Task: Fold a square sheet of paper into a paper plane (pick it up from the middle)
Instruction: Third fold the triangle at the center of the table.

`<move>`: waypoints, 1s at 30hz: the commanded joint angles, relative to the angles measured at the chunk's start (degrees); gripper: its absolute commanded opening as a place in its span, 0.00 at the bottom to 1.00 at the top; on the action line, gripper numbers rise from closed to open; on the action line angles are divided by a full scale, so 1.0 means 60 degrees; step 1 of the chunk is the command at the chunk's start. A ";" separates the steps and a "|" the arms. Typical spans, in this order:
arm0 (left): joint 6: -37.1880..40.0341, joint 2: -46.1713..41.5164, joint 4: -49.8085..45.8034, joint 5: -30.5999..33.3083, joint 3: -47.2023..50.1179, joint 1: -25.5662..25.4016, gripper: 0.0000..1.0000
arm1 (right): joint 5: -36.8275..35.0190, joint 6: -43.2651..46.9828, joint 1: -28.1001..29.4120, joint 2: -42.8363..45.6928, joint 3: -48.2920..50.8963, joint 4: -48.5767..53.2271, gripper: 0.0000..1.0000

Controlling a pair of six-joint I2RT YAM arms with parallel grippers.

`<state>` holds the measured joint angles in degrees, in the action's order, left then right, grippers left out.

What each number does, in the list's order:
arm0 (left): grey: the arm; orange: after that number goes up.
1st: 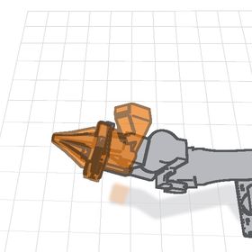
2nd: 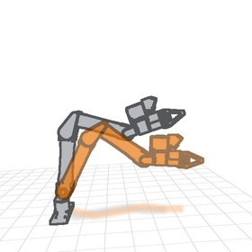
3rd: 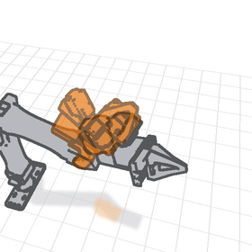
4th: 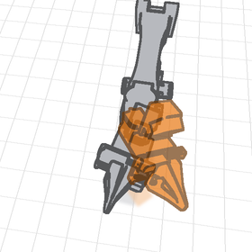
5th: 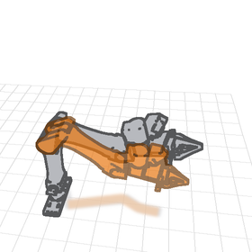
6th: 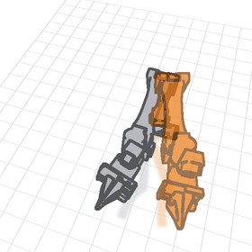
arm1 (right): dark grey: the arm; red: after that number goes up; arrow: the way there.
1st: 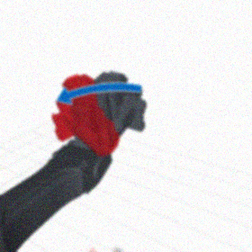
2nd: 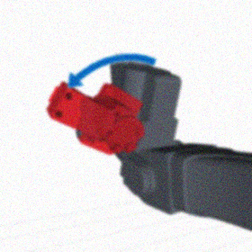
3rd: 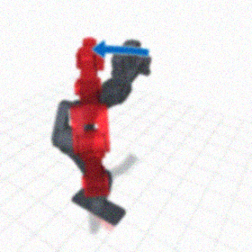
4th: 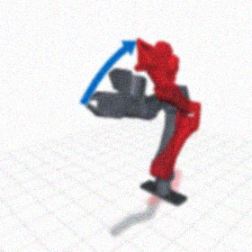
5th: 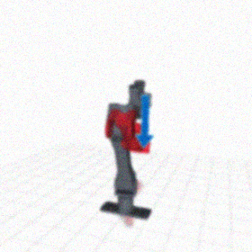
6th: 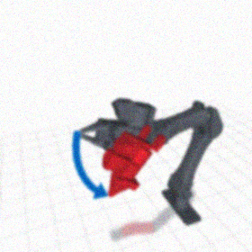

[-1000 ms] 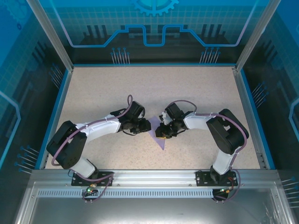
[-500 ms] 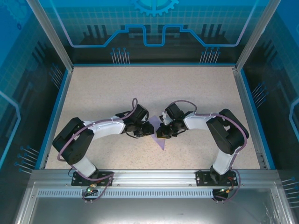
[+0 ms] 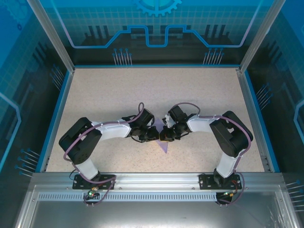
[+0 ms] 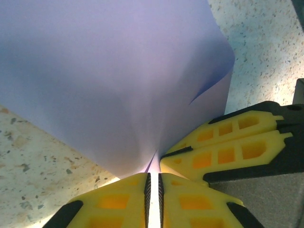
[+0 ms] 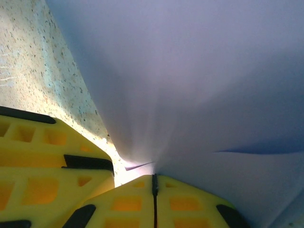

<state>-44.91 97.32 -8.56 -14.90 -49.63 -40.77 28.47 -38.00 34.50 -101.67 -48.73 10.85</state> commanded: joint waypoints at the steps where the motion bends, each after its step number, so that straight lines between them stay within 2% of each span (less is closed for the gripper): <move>1: -0.0038 0.0157 0.0077 -0.0234 -0.0130 -0.0104 0.15 | -0.0264 -0.0176 0.0025 -0.0268 0.0175 0.0089 0.06; 12: -0.0140 0.0142 0.0216 -0.0258 0.0057 -0.0157 0.15 | -0.0066 -0.0785 -0.0209 -0.0246 0.0563 -0.0516 0.06; 30: -0.0117 -0.0015 0.0161 -0.0155 0.0343 -0.0199 0.14 | -0.0043 -0.0845 -0.0411 -0.0180 0.0823 -0.0562 0.04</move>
<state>-45.10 97.58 -7.25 -14.90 -48.88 -41.52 31.53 -42.68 32.99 -101.65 -45.69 5.21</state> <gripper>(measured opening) 0.142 0.050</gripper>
